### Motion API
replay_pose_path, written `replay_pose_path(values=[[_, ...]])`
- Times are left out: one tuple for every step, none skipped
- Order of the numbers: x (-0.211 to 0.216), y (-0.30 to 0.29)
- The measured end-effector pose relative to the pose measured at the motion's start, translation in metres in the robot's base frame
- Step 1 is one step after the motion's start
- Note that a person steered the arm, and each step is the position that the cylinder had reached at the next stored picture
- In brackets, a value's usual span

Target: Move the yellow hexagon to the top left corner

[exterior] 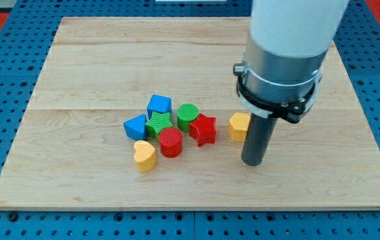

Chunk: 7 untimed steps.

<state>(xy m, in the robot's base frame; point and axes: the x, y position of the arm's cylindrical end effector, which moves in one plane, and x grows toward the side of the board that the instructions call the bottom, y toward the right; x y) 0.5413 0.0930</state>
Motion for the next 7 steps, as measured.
replay_pose_path(values=[[-0.02, 0.0], [-0.037, 0.002], [-0.064, 0.007], [-0.104, -0.03], [-0.13, -0.09], [-0.15, -0.159], [-0.178, -0.219]])
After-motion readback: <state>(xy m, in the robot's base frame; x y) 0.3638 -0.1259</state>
